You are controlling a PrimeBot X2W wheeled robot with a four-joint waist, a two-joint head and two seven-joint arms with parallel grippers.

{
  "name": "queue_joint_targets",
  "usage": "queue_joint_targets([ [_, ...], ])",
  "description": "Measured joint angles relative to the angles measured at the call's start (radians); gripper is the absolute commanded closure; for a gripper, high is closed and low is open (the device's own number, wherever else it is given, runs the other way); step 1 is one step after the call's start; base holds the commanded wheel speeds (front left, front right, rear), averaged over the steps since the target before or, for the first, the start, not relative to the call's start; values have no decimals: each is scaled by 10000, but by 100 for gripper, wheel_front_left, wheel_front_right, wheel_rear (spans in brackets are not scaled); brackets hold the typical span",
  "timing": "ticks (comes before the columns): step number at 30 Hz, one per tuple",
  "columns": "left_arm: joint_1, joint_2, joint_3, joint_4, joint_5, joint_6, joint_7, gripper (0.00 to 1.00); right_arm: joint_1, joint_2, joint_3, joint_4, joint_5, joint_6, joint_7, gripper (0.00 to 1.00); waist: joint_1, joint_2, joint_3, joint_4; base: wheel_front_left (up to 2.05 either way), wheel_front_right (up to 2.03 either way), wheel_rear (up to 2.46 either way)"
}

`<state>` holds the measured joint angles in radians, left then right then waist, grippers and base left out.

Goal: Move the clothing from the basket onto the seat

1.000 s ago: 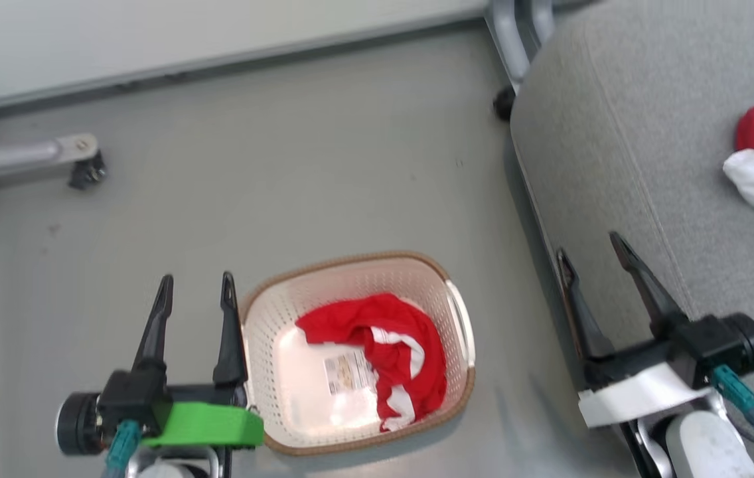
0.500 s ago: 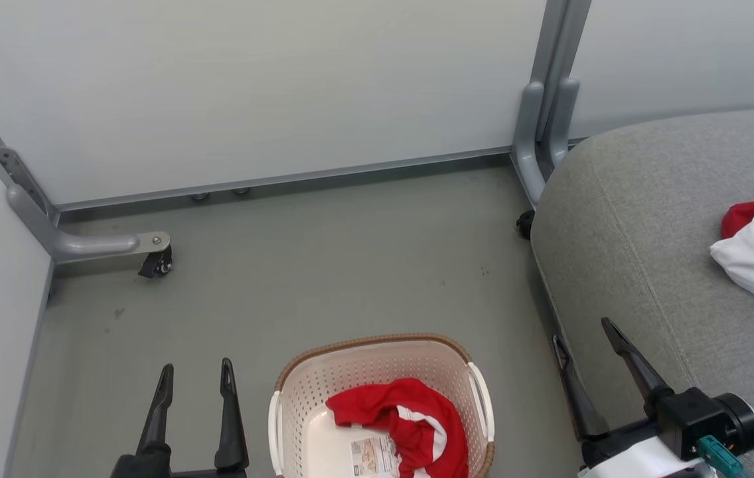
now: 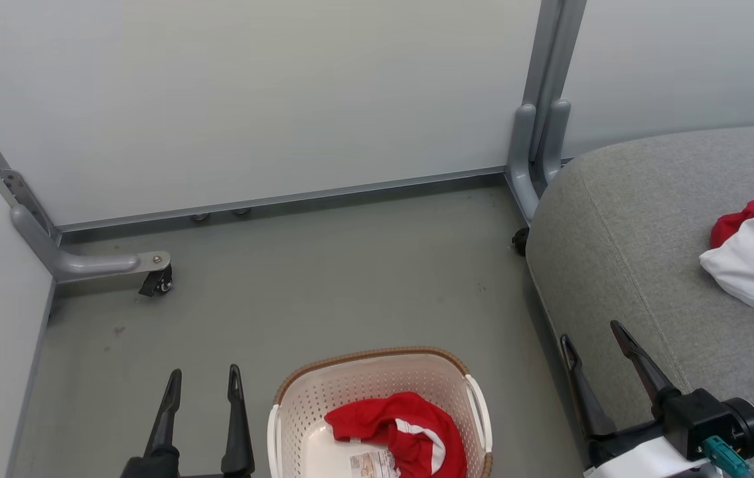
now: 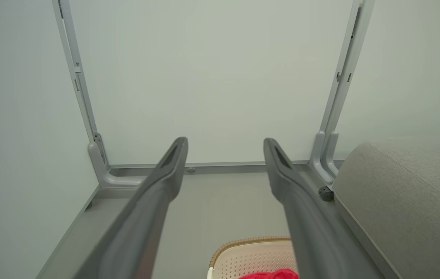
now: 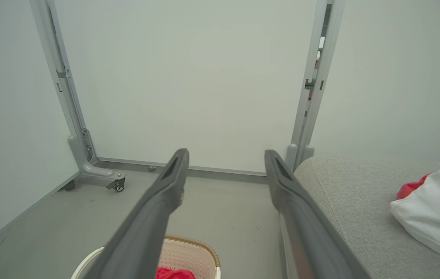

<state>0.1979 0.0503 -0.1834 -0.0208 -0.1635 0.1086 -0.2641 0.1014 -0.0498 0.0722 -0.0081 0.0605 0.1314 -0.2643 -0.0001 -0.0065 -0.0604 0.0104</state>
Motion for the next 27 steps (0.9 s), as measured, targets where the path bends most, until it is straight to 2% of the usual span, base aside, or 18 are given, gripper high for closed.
queue_joint_targets([
  [27,-49,-2,-242,203,0,196,0,0,0,6,35,25,136,0,0,0,0,0,240,-94,0,0,0],
])
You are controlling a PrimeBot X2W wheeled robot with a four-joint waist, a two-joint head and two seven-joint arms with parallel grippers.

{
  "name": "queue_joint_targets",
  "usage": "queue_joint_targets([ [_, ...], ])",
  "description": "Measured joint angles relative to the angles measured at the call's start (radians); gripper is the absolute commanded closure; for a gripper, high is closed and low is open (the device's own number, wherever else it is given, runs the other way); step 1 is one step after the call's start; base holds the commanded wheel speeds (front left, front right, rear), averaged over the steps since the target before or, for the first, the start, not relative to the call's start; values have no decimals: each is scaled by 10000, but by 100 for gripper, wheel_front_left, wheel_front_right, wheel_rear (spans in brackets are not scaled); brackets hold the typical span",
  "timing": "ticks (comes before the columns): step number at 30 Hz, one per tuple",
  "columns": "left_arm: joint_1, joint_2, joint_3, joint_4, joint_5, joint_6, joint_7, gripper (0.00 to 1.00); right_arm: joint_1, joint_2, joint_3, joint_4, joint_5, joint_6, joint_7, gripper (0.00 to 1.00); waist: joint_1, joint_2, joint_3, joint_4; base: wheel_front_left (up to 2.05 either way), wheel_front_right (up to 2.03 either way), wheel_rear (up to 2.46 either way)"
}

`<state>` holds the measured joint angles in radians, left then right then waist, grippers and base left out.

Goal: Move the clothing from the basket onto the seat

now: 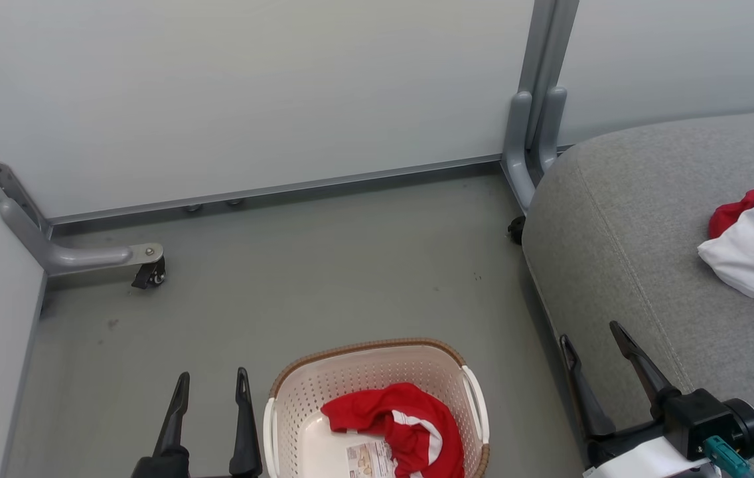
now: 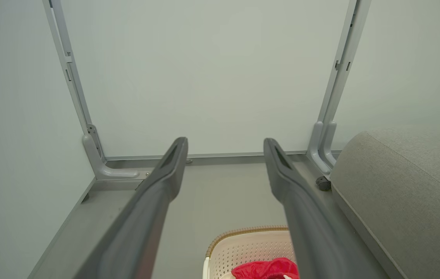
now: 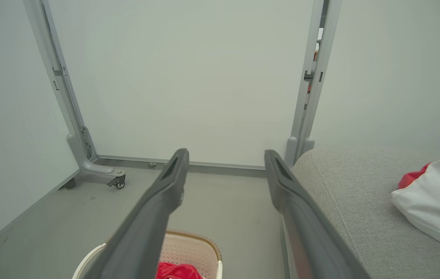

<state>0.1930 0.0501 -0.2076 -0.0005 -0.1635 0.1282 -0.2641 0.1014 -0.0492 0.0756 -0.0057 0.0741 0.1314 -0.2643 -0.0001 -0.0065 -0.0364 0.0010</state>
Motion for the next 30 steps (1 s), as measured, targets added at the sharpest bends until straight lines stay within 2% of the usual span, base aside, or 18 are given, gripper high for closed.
queue_joint_targets([
  [6,-156,0,-12,19,0,4,0,0,-50,0,-27,-59,-50,0,0,0,0,0,329,20,0,0,0],
  [10,-420,0,-40,128,-23,-259,0,0,-320,0,-138,-238,-52,0,0,0,0,0,716,14,0,0,0],
  [17,-2068,-2,-234,727,86,-1041,0,0,-1679,-23,-433,-554,-242,0,0,0,0,0,1967,-12,0,0,0],
  [24,-4017,-6,-462,2167,474,-2036,0,0,-3376,-270,-468,-790,-399,0,0,0,0,0,3665,-91,0,0,0],
  [30,-5825,54,-880,3716,757,-2431,0,0,-4449,-360,-573,-1026,-489,0,0,0,1,0,5202,-231,0,0,0],
])
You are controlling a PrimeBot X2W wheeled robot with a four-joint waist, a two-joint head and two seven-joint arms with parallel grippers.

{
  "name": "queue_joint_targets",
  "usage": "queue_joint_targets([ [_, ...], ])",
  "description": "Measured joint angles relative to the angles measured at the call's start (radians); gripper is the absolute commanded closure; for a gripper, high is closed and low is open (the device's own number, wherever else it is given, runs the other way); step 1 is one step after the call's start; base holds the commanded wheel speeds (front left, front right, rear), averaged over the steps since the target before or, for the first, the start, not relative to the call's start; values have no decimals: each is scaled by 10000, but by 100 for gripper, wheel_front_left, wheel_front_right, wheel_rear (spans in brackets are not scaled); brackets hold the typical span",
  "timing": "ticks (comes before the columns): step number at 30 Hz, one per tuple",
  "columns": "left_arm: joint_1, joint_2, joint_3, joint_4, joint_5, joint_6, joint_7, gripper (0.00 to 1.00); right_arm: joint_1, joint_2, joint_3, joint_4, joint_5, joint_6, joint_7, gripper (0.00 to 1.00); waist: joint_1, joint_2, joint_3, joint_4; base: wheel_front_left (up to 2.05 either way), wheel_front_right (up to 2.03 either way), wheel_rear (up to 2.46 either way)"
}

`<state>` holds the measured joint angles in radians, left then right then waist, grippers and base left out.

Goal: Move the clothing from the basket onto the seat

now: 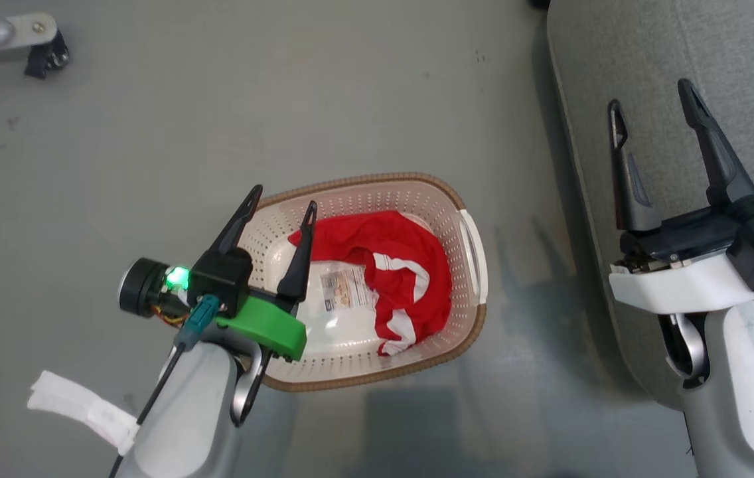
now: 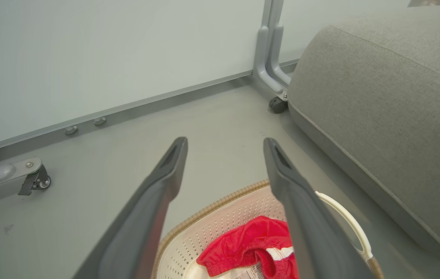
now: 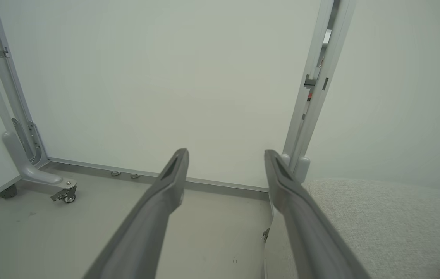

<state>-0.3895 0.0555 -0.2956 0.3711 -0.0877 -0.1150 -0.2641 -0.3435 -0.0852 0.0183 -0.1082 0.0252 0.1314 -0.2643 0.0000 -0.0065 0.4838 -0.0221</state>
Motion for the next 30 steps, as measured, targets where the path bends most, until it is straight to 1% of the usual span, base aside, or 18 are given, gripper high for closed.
queue_joint_targets([
  [2,-616,27,-215,514,29,-82,-2,0,-263,19,-73,-73,-90,0,0,0,0,0,540,-79,0,0,0],
  [4,-1137,29,-439,1141,-211,-98,0,0,-406,38,-155,-171,-100,0,0,0,0,0,1008,-155,0,0,0],
  [7,-2046,213,-1294,2021,-470,-128,0,0,-626,82,-165,-309,-125,0,0,0,0,0,1730,-286,0,0,0],
  [12,-3380,688,-2828,3289,-1687,-140,0,0,-1031,153,-58,-491,-155,0,0,0,1,0,2874,-558,0,0,0],
  [15,-4063,993,-3494,4105,-2182,-140,0,0,-1224,190,-69,-635,-188,0,0,0,1,0,3480,-744,0,0,0],
  [19,-4768,1147,-4420,5120,-2915,-140,2,0,-1439,245,-19,-821,-259,0,0,0,1,0,4212,-1018,0,0,0],
  [23,-5071,1143,-5524,5488,-4115,-140,221,0,-1529,272,38,-930,-305,0,0,0,1,0,4779,-1278,0,0,0],
  [25,-5265,1266,-6100,5517,-4719,-140,368,0,-1592,288,94,-988,-341,0,0,0,1,0,5043,-1419,0,0,0],
  [30,-5890,1693,-7001,5812,-5492,-140,336,0,-1662,314,253,-1145,-345,0,0,0,2,0,5565,-1711,0,0,0],
])
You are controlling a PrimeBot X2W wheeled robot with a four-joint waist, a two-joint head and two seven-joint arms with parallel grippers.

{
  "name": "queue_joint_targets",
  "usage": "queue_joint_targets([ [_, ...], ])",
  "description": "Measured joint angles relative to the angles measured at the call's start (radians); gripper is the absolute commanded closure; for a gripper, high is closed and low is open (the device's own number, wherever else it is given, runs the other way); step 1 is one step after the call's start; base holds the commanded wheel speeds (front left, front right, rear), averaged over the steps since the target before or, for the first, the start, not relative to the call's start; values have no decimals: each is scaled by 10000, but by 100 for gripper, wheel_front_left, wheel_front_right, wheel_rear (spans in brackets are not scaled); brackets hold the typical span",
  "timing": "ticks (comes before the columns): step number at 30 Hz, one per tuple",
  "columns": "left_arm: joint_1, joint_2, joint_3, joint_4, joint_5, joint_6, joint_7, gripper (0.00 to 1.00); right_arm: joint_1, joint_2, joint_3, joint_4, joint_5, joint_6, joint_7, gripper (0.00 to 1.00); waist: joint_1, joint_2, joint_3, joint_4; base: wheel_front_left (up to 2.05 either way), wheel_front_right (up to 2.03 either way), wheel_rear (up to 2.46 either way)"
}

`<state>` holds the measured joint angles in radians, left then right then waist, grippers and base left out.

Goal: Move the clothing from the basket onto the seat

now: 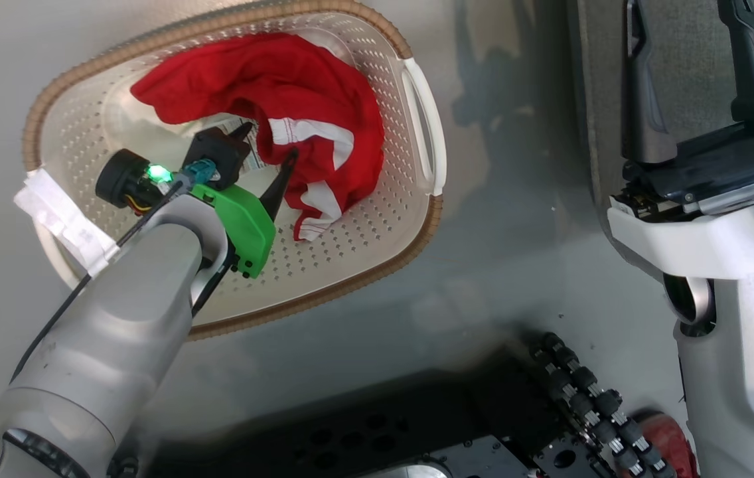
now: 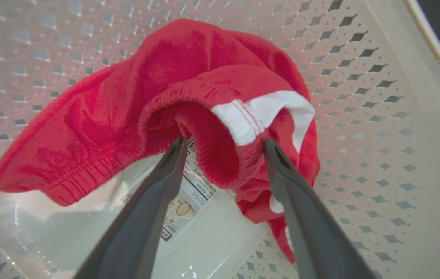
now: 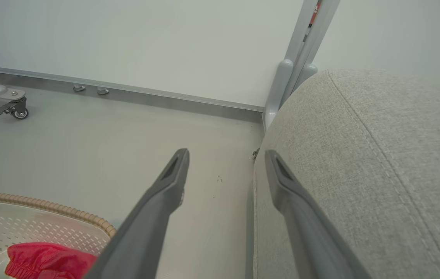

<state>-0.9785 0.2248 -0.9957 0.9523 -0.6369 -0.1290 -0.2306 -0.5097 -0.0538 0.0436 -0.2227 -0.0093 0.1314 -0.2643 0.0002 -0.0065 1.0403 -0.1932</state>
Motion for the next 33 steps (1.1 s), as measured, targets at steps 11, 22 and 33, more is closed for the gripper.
queue_joint_targets([
  [11,-788,121,-1576,-36,-1630,0,-127,0,-19,15,81,-136,-81,0,0,0,0,0,707,-414,0,0,0],
  [22,-1207,13,-2679,-215,-2282,0,-265,100,83,21,136,-171,-100,0,0,0,-1,0,722,-533,0,0,0],
  [33,-1100,291,-2537,-1133,-1651,0,-318,100,-32,36,-35,-150,-111,0,0,0,-1,0,495,-388,0,0,0],
])
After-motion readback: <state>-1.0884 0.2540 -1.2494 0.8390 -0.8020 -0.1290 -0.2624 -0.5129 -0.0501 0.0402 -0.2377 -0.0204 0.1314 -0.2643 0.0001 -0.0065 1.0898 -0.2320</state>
